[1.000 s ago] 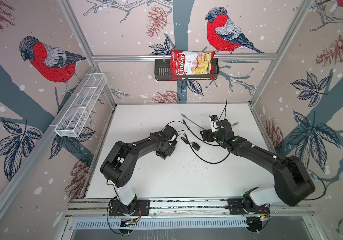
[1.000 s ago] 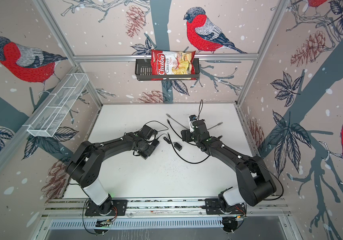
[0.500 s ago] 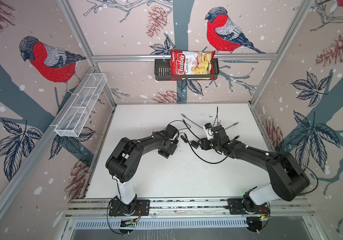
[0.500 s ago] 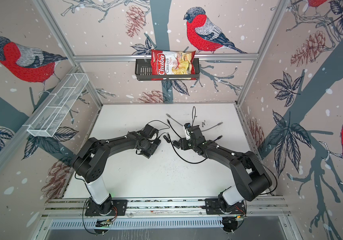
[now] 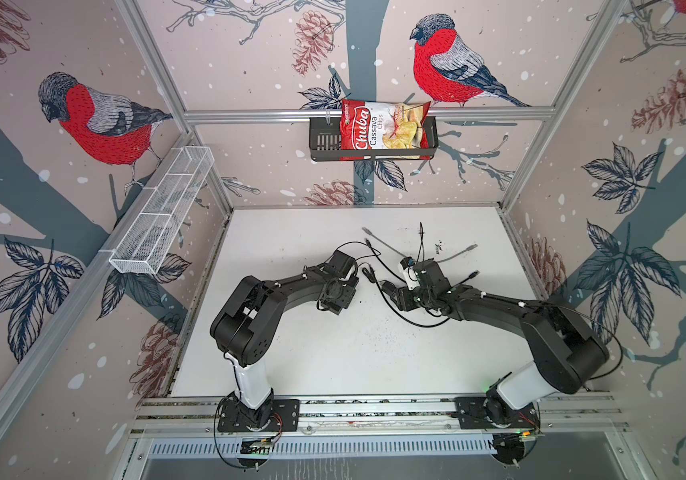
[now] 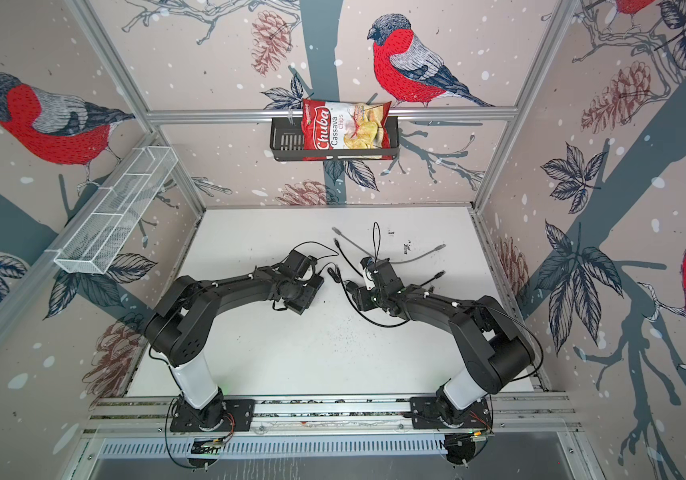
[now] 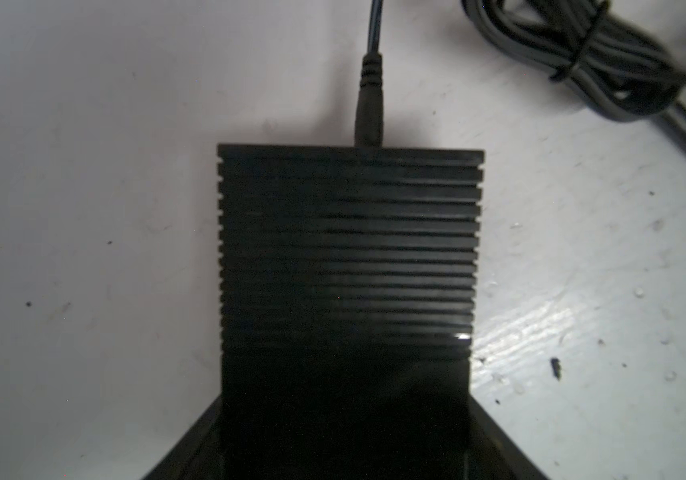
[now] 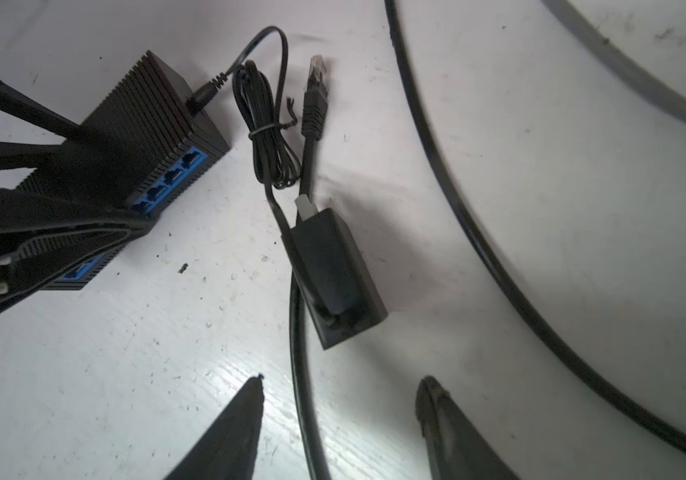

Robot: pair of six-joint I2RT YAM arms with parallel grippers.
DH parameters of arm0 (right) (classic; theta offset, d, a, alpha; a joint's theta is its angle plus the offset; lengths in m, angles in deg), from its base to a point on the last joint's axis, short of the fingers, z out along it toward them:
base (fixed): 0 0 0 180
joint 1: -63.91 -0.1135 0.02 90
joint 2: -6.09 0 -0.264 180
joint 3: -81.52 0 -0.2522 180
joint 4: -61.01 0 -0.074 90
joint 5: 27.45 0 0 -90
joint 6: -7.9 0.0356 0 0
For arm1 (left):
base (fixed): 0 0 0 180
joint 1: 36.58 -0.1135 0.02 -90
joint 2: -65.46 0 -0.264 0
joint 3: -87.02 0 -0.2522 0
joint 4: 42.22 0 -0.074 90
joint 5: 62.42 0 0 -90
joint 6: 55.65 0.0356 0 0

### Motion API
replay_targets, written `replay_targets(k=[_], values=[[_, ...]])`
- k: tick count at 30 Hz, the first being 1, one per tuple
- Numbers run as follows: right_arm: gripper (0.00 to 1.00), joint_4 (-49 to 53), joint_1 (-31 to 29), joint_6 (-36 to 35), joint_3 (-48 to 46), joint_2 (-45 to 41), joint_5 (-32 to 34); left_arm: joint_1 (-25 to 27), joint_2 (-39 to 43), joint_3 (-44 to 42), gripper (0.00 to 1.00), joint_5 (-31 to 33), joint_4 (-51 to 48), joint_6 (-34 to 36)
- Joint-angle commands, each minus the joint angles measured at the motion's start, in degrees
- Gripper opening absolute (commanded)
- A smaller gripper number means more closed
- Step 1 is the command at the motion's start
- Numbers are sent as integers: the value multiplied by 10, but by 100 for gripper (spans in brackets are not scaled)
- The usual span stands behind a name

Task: Insert the plug into the switch port
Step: 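Reach the right gripper to the black ethernet cable and grasp it behind its plug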

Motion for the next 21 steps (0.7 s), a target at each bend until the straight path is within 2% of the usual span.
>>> replay_targets(k=[1, 9, 16, 21], values=[[55, -12, -2, 9, 11, 20, 0, -1, -3, -10, 70, 27, -48, 9], [44, -34, 1, 21, 63, 81, 15, -1, 4, -19, 72, 27, -49, 17], [35, -33, 11, 12, 146, 152, 25, -1, 12, -35, 72, 30, -48, 28], [33, -36, 30, 8, 206, 197, 10, -1, 19, -43, 72, 34, -49, 38]])
